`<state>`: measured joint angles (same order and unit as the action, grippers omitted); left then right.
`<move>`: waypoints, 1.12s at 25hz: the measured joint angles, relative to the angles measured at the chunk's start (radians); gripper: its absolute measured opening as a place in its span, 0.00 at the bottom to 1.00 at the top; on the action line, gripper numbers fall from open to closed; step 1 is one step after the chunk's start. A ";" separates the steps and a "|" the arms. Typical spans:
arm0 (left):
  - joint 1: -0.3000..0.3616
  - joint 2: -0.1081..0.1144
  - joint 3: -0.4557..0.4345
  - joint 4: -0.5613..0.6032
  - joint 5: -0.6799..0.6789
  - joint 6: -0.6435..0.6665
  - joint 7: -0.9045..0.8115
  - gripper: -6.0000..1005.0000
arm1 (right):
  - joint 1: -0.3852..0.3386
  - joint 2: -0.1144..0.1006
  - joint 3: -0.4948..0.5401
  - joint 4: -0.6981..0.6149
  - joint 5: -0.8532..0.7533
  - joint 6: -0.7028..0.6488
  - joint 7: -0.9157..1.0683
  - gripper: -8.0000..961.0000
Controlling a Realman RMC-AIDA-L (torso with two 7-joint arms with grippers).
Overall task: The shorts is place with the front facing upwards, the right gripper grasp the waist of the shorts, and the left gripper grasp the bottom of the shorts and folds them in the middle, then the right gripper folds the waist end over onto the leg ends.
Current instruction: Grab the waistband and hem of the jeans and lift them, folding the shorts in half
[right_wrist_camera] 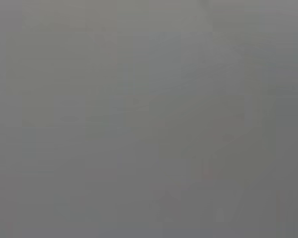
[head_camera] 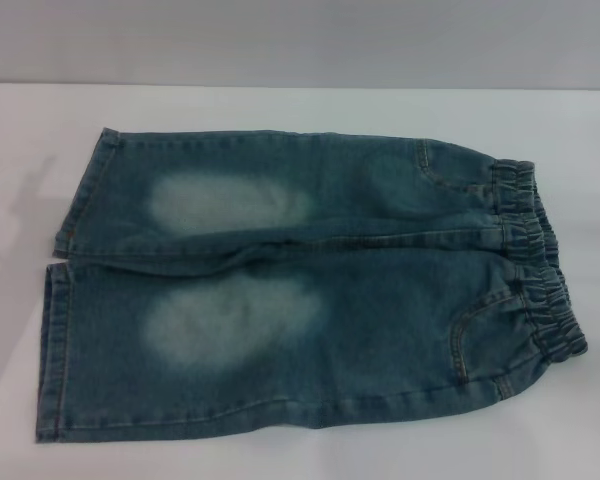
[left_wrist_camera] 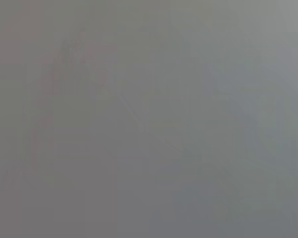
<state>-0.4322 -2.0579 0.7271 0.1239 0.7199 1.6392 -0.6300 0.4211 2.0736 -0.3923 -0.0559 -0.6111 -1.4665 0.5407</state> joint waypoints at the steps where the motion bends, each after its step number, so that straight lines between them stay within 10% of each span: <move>1: 0.009 0.002 0.022 0.022 0.000 -0.013 -0.040 0.84 | -0.011 -0.001 -0.011 -0.006 -0.031 -0.001 0.033 0.76; 6: 0.043 0.033 0.172 0.156 0.002 -0.122 -0.293 0.84 | -0.052 -0.002 -0.025 -0.037 -0.163 -0.019 0.086 0.76; 12: 0.043 0.135 0.364 0.283 0.097 -0.287 -0.696 0.84 | -0.093 -0.003 -0.025 -0.044 -0.254 -0.042 0.088 0.76; 20: 0.046 0.264 0.359 0.533 0.591 -0.239 -1.243 0.84 | -0.124 -0.004 -0.025 -0.063 -0.271 -0.043 0.088 0.76; 28: -0.007 0.282 0.208 0.611 1.017 -0.015 -1.523 0.84 | -0.137 -0.004 -0.019 -0.070 -0.272 -0.029 0.080 0.76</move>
<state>-0.4389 -1.7759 0.9347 0.7346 1.7370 1.6242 -2.1531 0.2842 2.0691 -0.4109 -0.1262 -0.8830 -1.4951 0.6204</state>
